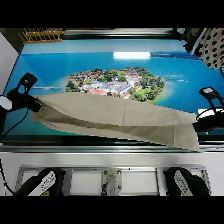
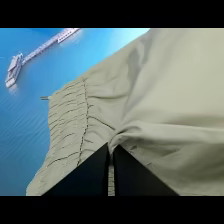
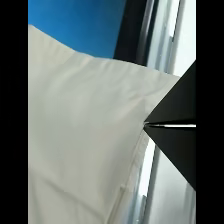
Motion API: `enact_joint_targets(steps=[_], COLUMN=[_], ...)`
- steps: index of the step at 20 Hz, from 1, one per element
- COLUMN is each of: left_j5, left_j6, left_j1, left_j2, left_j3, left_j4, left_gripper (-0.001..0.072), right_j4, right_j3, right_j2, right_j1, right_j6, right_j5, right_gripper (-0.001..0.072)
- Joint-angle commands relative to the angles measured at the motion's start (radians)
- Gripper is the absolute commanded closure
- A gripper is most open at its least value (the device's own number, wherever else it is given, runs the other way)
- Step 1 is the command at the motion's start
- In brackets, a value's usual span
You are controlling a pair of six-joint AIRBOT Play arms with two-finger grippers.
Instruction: Fold the clothes and pants, and hang the long-sleeved shirts on hangers.
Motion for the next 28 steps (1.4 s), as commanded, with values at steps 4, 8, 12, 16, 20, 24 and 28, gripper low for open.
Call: enact_joint_targets(steps=[4,8,12,16,20,24,28], left_j5=[0.033,-0.002,-0.037,-0.075,-0.109,-0.168,-0.199], left_j6=[0.020,0.021,0.081,0.080,0.083,0.082,0.059], left_j1=[0.028,0.089,0.089,0.135,0.146,0.150,0.176], left_j2=[0.049,0.049,0.049,0.049,0.049,0.049,0.049], left_j3=[-0.127,-0.138,-0.138,-0.139,-0.139,-0.139,-0.127], left_j4=[-0.002,-0.003,0.000,0.020,0.021,0.022,0.019], left_gripper=[0.0702,0.0702,0.0702,0.0702,0.0701,0.0700,0.0198], right_j4=[-0.043,-0.072,-0.080,-0.082,-0.076,-0.065,-0.059], right_j3=[-0.108,-0.180,-0.207,-0.227,-0.251,-0.265,-0.266], right_j2=[0.048,0.048,0.048,0.048,0.048,0.048,0.048], right_j1=[0.001,0.001,0.001,0.001,0.001,0.001,0.001], right_j6=[0.050,0.061,0.074,0.074,0.074,0.076,0.112], right_j5=[0.105,0.111,0.111,0.111,0.092,0.096,0.083], right_gripper=[0.0713,0.0713,0.0713,0.0713,0.0709,0.0685,0.0205])
